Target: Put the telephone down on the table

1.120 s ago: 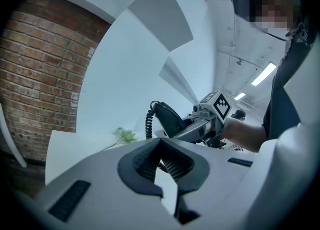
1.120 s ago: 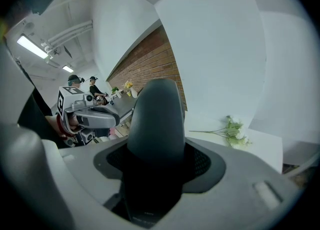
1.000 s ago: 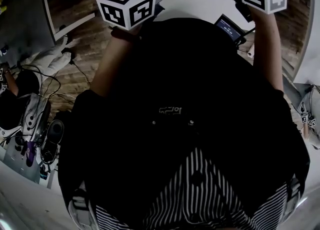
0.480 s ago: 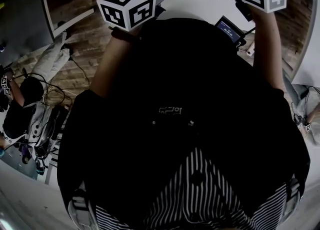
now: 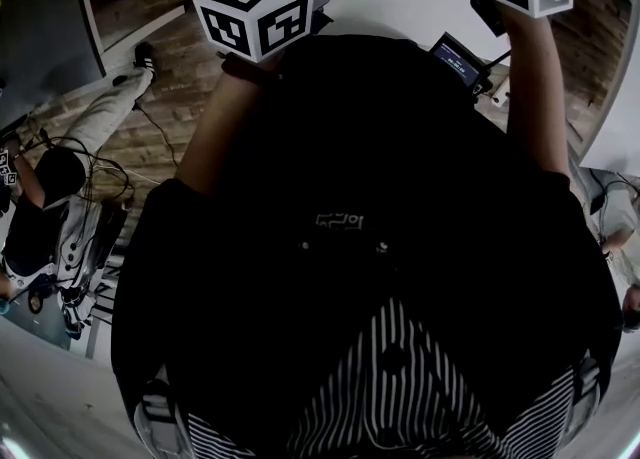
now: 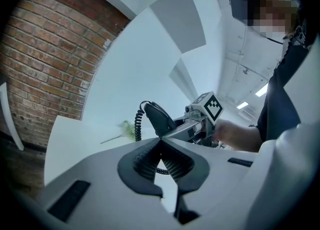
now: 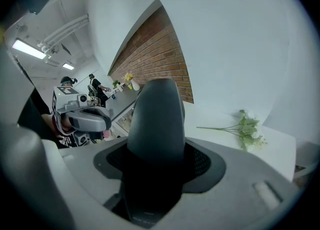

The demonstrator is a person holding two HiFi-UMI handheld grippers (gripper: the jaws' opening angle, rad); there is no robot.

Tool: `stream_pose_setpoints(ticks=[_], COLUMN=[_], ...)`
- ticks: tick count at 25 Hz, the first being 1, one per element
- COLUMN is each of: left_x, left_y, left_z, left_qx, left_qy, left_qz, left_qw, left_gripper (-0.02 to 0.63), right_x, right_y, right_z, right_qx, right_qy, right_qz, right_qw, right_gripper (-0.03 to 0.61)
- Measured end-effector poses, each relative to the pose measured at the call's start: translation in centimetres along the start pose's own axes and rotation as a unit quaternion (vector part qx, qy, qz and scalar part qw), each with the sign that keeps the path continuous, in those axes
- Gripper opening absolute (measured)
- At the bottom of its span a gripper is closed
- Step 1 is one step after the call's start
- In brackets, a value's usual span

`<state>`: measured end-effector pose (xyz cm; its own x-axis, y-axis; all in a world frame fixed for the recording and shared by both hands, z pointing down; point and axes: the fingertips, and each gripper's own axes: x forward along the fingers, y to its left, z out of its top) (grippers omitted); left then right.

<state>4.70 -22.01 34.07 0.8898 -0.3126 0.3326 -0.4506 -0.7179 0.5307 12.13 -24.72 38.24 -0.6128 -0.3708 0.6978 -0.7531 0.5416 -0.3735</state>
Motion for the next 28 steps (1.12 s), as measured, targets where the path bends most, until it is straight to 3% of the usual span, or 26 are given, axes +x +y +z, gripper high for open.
stream_pose_setpoints(ticks=[28], left_x=[-0.1], left_y=[2.4], left_z=[-3.1], left_qx=[-0.044], left_qy=[0.010], left_qz=[0.027], left_qw=[0.9986], left_gripper=[0.002], right_x=[5.2], right_y=[-3.2], right_z=[-1.8], right_qx=[0.029], right_qy=[0.036], right_qz=[0.001], right_qw=[0.999], right_gripper=[0.278])
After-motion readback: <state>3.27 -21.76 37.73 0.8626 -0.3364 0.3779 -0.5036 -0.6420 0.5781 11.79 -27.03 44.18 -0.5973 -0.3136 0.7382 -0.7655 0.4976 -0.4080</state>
